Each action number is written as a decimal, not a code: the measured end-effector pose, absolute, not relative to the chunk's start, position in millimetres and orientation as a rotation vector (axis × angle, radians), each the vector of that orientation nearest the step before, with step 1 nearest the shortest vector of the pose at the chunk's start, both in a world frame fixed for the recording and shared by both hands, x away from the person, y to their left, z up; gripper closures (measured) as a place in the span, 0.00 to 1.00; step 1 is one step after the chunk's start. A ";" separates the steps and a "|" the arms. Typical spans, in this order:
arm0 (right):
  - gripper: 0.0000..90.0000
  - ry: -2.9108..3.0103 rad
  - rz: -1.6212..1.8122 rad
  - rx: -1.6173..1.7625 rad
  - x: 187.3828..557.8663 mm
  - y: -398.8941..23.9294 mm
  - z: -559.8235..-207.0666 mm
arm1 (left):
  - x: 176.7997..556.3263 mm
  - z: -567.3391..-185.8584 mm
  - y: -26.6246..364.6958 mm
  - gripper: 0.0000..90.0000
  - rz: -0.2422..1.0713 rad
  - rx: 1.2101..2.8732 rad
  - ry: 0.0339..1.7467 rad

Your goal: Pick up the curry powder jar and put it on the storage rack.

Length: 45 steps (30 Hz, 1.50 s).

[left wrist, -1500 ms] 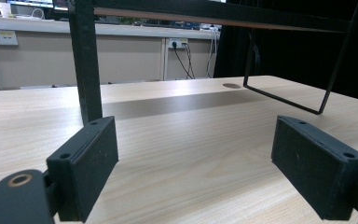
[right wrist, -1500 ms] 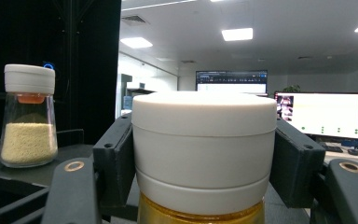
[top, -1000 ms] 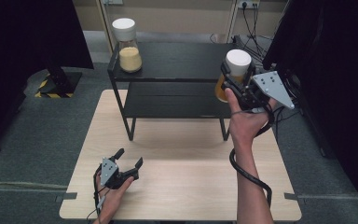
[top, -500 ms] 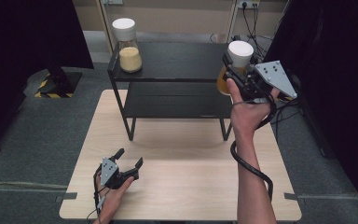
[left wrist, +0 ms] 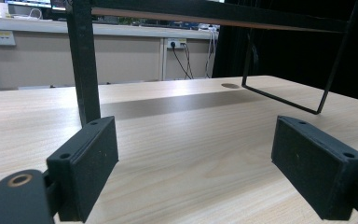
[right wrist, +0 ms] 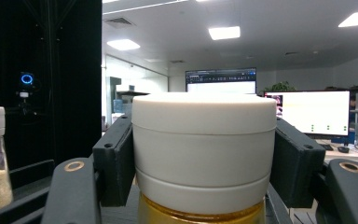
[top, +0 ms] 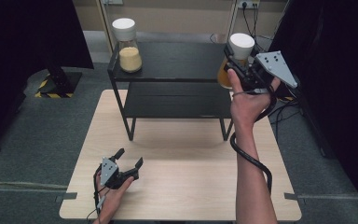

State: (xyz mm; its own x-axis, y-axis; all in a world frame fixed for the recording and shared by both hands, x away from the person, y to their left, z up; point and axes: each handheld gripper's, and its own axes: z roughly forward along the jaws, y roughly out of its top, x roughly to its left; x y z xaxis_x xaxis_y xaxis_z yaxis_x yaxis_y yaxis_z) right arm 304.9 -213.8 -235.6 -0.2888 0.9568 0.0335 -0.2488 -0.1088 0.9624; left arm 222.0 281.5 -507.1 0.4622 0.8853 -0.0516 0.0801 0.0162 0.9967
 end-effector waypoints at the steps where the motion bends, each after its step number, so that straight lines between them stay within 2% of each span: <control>1: 0.38 1.166 1.583 0.910 306.5 -212.5 -235.7 | 222.2 -506.9 281.6 0.16 0.786 1.429 0.912; 20: 0.38 1.182 1.559 0.963 337.5 -208.8 -210.8 | 222.6 -507.3 282.1 0.16 0.783 1.428 0.909; 45: 0.38 1.237 1.477 1.027 371.8 -207.4 -196.9 | 223.3 -506.6 281.2 0.16 0.788 1.440 0.899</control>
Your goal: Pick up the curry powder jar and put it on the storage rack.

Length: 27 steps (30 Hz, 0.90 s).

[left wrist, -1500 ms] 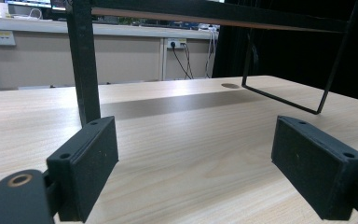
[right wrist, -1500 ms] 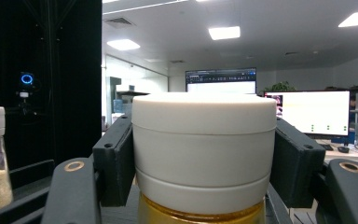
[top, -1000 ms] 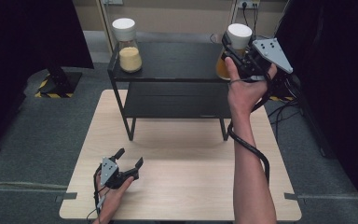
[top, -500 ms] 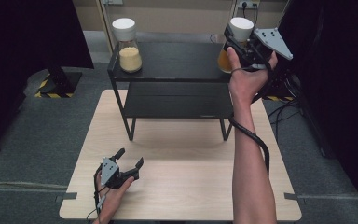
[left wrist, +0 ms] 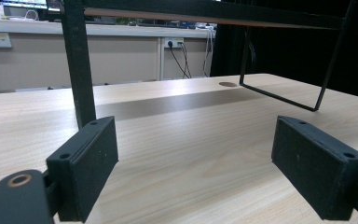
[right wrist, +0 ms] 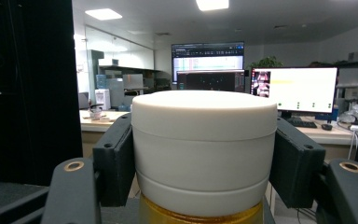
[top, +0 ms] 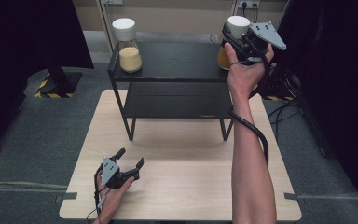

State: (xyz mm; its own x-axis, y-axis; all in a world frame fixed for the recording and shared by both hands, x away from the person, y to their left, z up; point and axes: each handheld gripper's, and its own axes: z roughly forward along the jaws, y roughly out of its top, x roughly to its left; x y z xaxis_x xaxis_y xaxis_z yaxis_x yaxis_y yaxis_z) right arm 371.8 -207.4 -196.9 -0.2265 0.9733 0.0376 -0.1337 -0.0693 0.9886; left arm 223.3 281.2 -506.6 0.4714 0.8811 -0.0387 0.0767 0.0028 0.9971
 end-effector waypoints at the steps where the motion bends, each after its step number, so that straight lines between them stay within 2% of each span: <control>1: 0.38 1.241 1.471 1.027 372.6 -207.0 -196.9 | 223.3 -506.7 281.3 0.16 0.787 1.439 0.899; 27: 0.37 1.258 1.445 1.021 376.7 -203.2 -199.9 | 223.5 -506.3 280.8 0.15 0.789 1.442 0.899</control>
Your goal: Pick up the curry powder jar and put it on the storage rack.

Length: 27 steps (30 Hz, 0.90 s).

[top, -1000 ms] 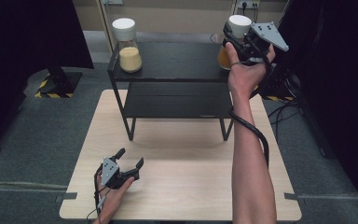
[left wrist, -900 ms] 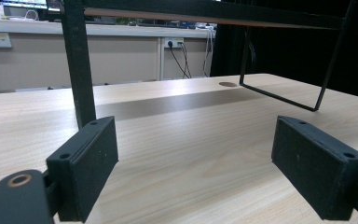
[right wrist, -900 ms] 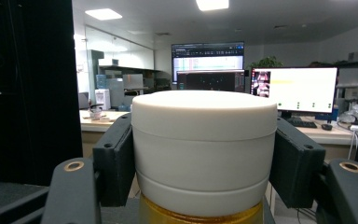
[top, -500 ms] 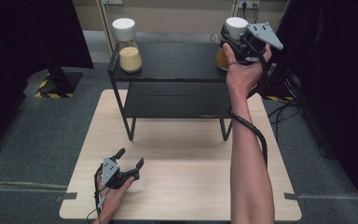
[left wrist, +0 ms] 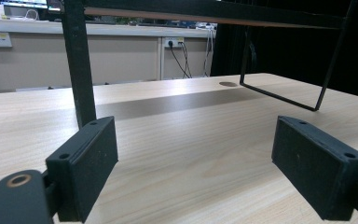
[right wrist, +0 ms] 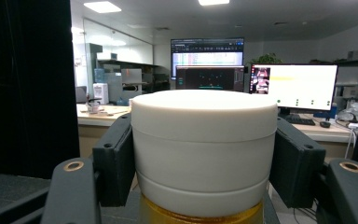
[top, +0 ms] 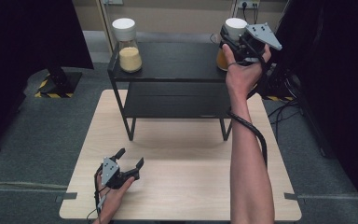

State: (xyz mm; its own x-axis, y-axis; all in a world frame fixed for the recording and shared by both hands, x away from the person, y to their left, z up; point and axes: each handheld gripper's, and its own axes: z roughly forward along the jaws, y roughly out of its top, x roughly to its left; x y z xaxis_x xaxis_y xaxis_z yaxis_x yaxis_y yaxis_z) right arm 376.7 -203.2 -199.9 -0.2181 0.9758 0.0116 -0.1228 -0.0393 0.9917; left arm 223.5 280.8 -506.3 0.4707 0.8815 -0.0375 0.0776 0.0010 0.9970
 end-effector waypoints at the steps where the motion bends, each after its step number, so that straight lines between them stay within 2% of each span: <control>1: 0.37 1.256 1.445 1.022 376.6 -202.9 -200.1 | 223.4 -506.4 280.8 0.15 0.789 1.441 0.899; 11: 0.36 1.257 1.452 1.034 376.2 -202.3 -199.2 | 223.3 -506.5 280.8 0.15 0.790 1.442 0.897; 27: 0.18 1.254 1.498 1.045 369.3 -206.5 -198.2 | 223.1 -506.7 279.5 0.15 0.794 1.441 0.897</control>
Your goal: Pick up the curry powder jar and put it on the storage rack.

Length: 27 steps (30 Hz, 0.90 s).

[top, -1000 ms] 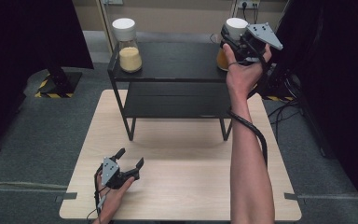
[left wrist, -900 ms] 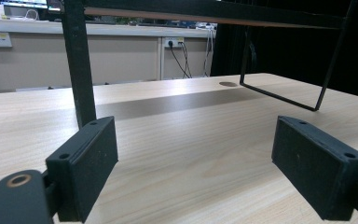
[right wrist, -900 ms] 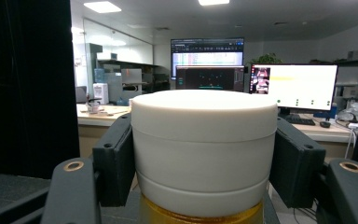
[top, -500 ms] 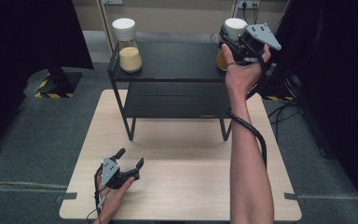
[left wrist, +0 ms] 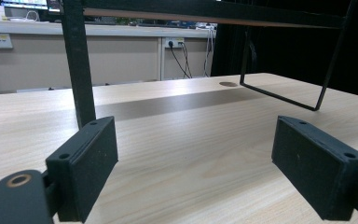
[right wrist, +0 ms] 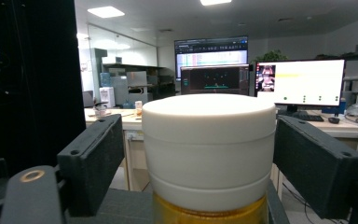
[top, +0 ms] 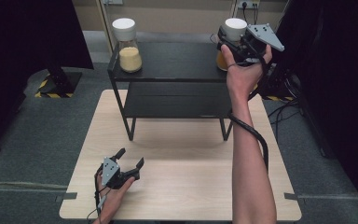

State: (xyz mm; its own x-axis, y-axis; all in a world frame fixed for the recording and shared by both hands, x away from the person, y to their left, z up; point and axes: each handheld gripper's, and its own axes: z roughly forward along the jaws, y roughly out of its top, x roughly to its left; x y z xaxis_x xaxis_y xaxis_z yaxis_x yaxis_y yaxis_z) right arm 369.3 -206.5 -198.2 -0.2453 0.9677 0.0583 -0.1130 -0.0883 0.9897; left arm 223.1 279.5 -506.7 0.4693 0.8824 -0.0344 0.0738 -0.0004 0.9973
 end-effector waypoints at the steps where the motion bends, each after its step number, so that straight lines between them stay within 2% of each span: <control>1: 0.17 1.254 1.501 1.044 368.5 -206.7 -198.5 | 223.1 -506.8 279.3 0.15 0.794 1.440 0.897; 10: 0.12 1.278 1.490 1.031 360.7 -206.3 -197.8 | 223.1 -506.9 279.2 0.15 0.794 1.439 0.897; 27: 0.12 1.316 1.463 1.033 342.6 -207.2 -200.5 | 222.9 -506.8 278.9 0.15 0.797 1.443 0.893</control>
